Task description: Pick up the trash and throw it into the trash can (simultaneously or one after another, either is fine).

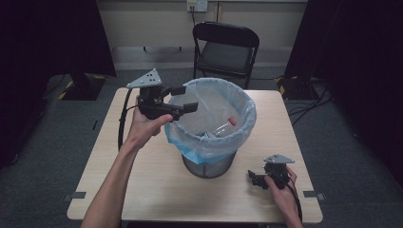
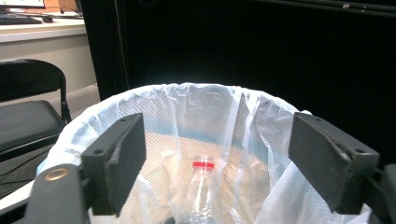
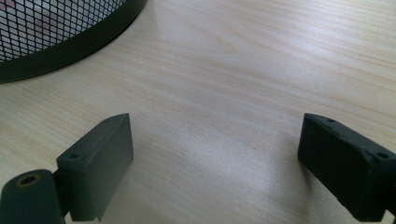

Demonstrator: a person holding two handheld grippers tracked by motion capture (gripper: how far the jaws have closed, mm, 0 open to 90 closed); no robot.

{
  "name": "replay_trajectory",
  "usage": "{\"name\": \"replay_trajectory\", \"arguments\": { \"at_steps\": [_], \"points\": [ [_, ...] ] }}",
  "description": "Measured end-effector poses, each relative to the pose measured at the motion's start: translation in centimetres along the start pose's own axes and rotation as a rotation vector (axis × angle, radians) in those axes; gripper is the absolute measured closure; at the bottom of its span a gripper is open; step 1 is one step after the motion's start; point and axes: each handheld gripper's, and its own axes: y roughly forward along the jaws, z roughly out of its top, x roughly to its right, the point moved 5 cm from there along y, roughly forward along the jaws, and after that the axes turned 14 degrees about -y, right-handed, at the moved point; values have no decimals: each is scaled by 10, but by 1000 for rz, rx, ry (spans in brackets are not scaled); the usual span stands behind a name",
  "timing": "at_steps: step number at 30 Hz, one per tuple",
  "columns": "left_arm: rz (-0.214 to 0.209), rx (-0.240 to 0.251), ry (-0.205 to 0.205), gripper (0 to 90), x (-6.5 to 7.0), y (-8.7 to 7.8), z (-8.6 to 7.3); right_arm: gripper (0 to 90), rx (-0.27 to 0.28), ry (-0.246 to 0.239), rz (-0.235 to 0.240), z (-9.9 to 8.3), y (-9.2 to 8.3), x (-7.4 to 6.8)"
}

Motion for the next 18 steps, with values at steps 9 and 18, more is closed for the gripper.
{"name": "replay_trajectory", "arguments": {
  "at_steps": [9, 18],
  "points": [
    [6, 20, -37, 160, -6, -9, 2, 95, 0, 0, 0, 0, 0, 0],
    [47, 40, -41, 182, -16, -24, 2, 94, 0, 0, 0, 0, 0, 0]
  ]
}}
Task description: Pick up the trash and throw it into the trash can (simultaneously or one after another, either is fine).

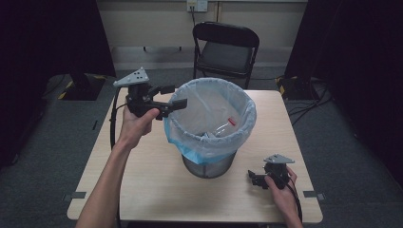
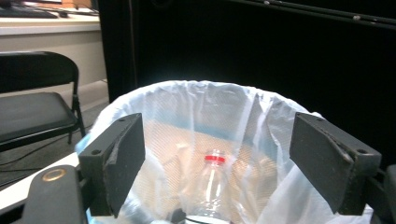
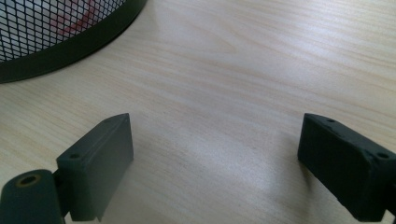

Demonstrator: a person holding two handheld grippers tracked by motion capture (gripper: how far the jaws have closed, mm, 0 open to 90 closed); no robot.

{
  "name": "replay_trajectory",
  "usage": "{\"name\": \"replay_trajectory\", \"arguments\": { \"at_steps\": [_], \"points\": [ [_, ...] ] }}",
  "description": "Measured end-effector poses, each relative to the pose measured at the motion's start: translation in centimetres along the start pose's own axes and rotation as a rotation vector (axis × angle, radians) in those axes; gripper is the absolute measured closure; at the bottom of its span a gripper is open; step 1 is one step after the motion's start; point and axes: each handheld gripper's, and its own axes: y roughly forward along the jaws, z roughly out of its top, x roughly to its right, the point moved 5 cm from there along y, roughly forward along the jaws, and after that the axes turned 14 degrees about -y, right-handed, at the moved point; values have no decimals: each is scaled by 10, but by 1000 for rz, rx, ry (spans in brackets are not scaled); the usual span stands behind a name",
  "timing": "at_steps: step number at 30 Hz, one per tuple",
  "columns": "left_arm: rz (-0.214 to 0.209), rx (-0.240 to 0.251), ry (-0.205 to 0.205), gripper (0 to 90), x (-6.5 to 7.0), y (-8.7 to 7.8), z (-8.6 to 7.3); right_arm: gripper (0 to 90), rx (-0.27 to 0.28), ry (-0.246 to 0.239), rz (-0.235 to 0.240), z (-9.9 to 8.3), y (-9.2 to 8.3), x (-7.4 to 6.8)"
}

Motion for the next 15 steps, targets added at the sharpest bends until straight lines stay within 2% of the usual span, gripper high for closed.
{"name": "replay_trajectory", "arguments": {
  "at_steps": [4, 9, 15],
  "points": [
    [1, 26, -4, 181, -3, -7, 1, 94, 0, 0, 0, 0, 0, 0],
    [33, 30, 9, 181, -8, -16, 1, 95, 0, 0, 0, 0, 0, 0],
    [41, 15, 2, 175, -16, -25, -3, 95, 0, 0, 0, 0, 0, 0]
  ]
}}
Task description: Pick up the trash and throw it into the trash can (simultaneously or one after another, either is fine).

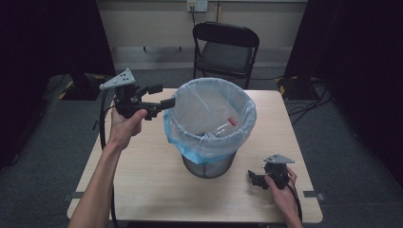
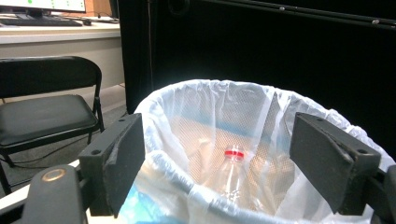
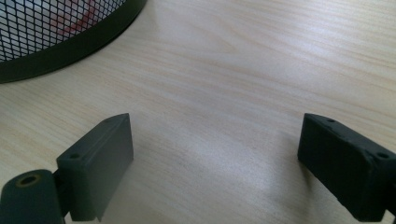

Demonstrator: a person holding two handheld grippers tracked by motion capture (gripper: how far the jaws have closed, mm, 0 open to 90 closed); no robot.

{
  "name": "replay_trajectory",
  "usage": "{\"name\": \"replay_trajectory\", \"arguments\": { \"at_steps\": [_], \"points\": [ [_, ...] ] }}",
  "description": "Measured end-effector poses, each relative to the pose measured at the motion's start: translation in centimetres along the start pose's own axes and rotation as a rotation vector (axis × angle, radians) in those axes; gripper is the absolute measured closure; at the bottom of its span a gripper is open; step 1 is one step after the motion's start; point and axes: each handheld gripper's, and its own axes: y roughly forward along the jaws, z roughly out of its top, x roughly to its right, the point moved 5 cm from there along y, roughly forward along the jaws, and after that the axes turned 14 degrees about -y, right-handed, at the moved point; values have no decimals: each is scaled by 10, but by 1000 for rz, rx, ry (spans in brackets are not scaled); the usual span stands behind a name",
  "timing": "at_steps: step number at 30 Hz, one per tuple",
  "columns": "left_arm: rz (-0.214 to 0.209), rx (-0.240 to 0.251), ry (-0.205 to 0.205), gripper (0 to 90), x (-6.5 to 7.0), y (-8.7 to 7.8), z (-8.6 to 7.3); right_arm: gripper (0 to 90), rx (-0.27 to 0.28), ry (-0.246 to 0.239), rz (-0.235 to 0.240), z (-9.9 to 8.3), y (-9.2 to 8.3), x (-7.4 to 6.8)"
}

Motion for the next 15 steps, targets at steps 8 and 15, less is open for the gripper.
{"name": "replay_trajectory", "arguments": {
  "at_steps": [8, 15],
  "points": [
    [-3, 6, -14, 156, -9, -11, -5, 95, 0, 0, 0, 0, 0, 0],
    [31, 27, 44, 167, -11, -27, -6, 95, 0, 0, 0, 0, 0, 0]
  ]
}}
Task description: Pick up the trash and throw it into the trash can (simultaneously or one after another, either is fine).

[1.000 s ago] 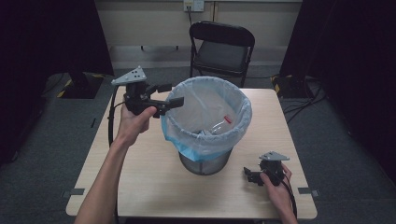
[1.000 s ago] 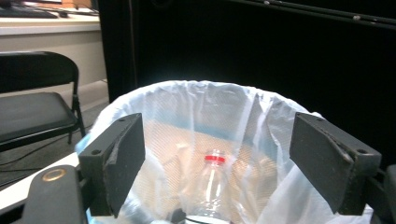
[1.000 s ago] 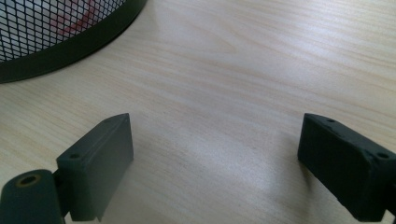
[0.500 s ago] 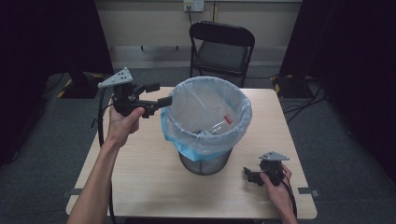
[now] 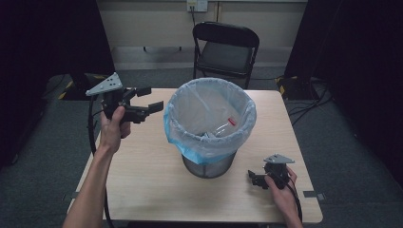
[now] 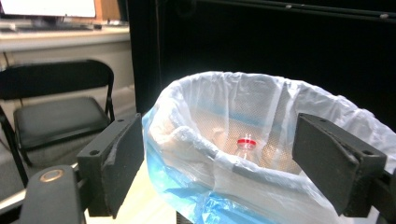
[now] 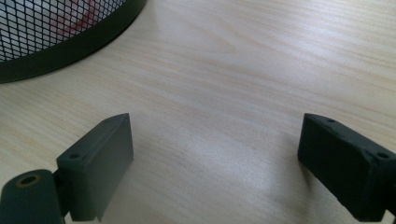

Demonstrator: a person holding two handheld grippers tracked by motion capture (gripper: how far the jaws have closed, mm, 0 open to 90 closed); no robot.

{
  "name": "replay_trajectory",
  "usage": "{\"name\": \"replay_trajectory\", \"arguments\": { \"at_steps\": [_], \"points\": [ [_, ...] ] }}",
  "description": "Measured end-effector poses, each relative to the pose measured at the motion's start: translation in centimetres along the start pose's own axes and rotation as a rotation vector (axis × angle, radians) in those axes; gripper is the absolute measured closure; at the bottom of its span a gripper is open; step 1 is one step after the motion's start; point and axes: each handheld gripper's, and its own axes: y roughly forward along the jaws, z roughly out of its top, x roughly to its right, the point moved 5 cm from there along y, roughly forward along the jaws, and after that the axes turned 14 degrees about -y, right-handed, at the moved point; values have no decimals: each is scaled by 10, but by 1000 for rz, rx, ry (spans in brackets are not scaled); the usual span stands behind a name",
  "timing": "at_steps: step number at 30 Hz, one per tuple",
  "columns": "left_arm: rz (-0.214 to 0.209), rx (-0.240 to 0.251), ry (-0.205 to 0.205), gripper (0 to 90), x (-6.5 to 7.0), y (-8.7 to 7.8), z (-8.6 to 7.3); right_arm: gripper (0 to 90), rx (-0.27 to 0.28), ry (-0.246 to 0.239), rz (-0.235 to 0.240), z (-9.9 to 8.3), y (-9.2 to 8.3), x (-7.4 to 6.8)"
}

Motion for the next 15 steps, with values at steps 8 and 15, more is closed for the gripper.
{"name": "replay_trajectory", "arguments": {
  "at_steps": [8, 15],
  "points": [
    [68, -17, -15, 168, -15, -13, -12, 95, 0, 0, 0, 0, 0, 0],
    [107, -15, -48, 171, -29, -25, -24, 95, 0, 0, 0, 0, 0, 0]
  ]
}}
